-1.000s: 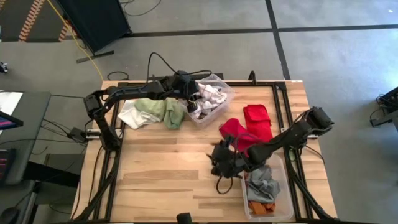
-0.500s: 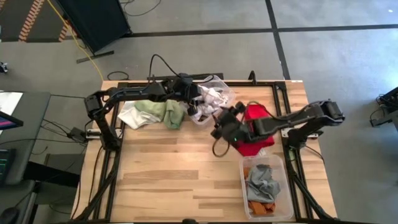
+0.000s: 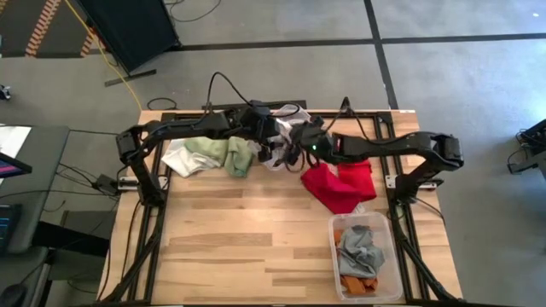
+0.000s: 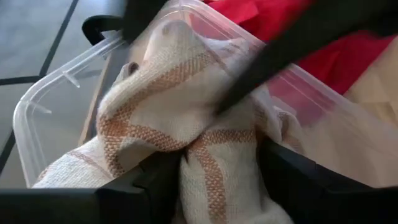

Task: Sort towels by color in basket
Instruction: Put the white patterned towel into the top transparent bin

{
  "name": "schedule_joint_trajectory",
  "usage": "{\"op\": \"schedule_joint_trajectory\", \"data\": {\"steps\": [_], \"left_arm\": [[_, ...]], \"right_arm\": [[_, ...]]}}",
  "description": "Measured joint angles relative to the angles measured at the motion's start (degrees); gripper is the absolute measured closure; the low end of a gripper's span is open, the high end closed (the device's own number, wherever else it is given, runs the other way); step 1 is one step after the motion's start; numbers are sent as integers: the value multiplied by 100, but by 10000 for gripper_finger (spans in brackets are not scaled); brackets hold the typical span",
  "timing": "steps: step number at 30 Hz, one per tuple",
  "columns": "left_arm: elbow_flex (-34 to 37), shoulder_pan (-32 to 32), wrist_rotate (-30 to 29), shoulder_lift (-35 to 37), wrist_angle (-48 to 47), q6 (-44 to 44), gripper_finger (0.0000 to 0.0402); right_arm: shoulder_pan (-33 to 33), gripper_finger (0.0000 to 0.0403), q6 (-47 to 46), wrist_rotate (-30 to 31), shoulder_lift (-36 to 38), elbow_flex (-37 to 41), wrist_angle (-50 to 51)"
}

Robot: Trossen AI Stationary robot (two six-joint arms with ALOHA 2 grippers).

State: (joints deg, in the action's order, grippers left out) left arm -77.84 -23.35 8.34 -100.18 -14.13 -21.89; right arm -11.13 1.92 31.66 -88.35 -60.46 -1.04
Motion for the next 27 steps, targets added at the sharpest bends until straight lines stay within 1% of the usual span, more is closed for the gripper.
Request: {"op": "schedule_joint_trajectory", "data": {"steps": [2, 5, 9, 13, 14, 18, 23, 27], "left_arm": [[-69, 0, 2, 2, -122, -49, 195], [-85, -2, -40, 2, -202, -78, 195], [-99, -36, -102, 30, -603, -127, 195], [-277, -36, -134, 225, -1015, -263, 195], [-324, -27, -124, 320, -1114, -303, 195], [-387, -32, -174, 685, -1504, -352, 195], [-428, 14, -189, 1458, -1619, -387, 195], [-415, 22, -216, 2064, -2154, -341, 195]], "right_arm": [[-249, 148, -28, -356, -106, -27, -171], [-588, 148, -145, -1053, -386, -22, -369], [-890, 148, -368, -1533, -807, -34, -466], [-1006, 148, -361, -1670, -1199, -27, -403], [-1013, 148, -207, -1598, -1280, -23, -389], [-1070, 148, -181, -1622, -1412, -45, -400], [-1130, 148, -231, -1668, -1486, -45, -321], [-1149, 148, -272, -1696, -1479, -45, -255]]}}
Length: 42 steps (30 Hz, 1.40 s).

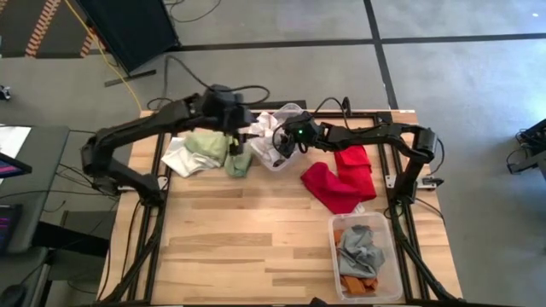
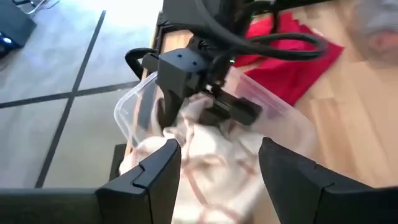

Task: Sort towels by color in basket
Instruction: Put the white patterned towel into the top transparent bin, then put the green towel into the top transparent bin

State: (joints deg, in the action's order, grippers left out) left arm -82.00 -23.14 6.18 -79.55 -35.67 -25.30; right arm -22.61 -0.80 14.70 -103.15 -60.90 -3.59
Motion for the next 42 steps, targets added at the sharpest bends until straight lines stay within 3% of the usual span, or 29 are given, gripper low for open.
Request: {"op": "schedule_joint_trajectory", "data": {"steps": [11, 19, 26, 33, 37, 42], "left_arm": [[198, 13, -9, 1180, -1826, 695, 195], [1197, 9, -118, 1405, -1986, 1044, 195], [2383, 9, -249, 1399, -1231, 1357, 195], [3249, -9, -1179, 1399, 142, 1506, 195], [3550, -103, -1200, 1296, 944, 1413, 195], [3574, -515, -1545, 888, 1214, 1500, 195]], "right_arm": [[142, 148, -152, -46, 628, 57, 208], [337, 148, -62, -30, 1256, 44, 231], [573, 148, -25, 2, 1669, 37, 367], [948, 148, 1, 22, 1880, 33, 459], [1236, 148, 126, 30, 1916, 31, 451], [1557, 148, 133, 37, 1916, 31, 479]]}}
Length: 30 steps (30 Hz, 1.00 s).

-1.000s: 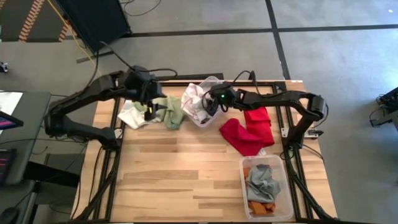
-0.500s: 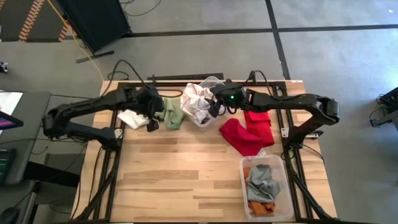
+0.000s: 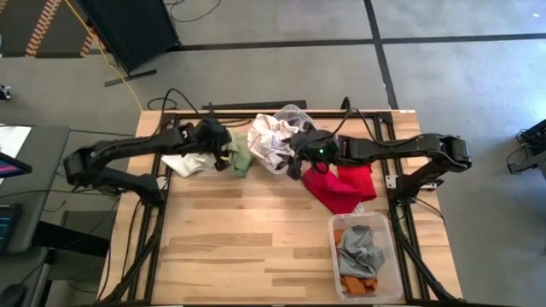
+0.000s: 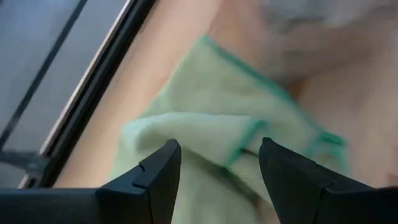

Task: Sort towels by color in basket
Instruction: Put the green towel into the top transparent bin

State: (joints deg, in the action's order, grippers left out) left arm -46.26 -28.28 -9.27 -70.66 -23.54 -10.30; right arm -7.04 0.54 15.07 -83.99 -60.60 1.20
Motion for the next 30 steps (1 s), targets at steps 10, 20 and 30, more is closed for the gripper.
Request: {"op": "schedule_joint_trajectory", "data": {"steps": [10, 20, 30], "left_arm": [[0, -818, -1, -939, 242, 210, 128], [-2, -1098, 343, -1454, 202, 482, 29], [-7, -1094, 575, -1929, 493, 314, 200]], "right_arm": [[316, 148, 9, 2, 0, -7, 216], [332, 148, -11, 2, 0, -7, 354], [358, 148, -162, 2, 0, -7, 388]]}}
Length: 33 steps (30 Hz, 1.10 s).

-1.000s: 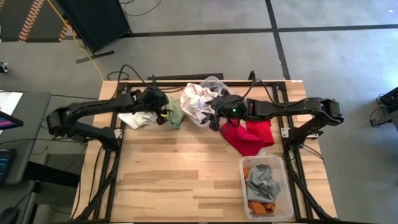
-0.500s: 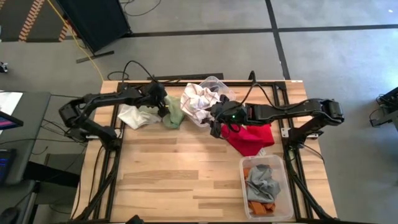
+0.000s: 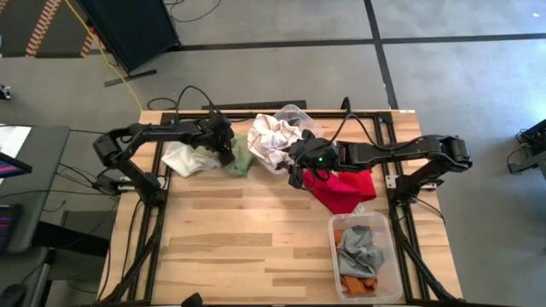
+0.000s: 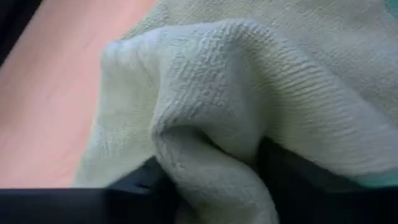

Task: Sort towels by color in basket
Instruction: Put the green towel into the top transparent bin

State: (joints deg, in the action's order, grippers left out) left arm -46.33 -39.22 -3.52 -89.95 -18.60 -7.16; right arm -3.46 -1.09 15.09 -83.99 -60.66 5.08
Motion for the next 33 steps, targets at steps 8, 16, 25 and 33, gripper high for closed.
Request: {"op": "schedule_joint_trajectory", "data": {"steps": [8, 16, 25, 33], "left_arm": [[0, 78, -21, 602, -59, -310, 388], [-235, 242, -22, 1923, -635, -261, 393], [-764, 508, -17, 3320, -723, -84, 396], [-1447, 809, 311, 3369, -107, -106, 396]], "right_arm": [[15, 148, -43, 0, 0, 0, 77], [53, 148, -86, 0, 0, 0, 104], [404, 148, -278, 129, 0, -2, 328], [997, 148, -866, 819, 0, -2, 839]]}}
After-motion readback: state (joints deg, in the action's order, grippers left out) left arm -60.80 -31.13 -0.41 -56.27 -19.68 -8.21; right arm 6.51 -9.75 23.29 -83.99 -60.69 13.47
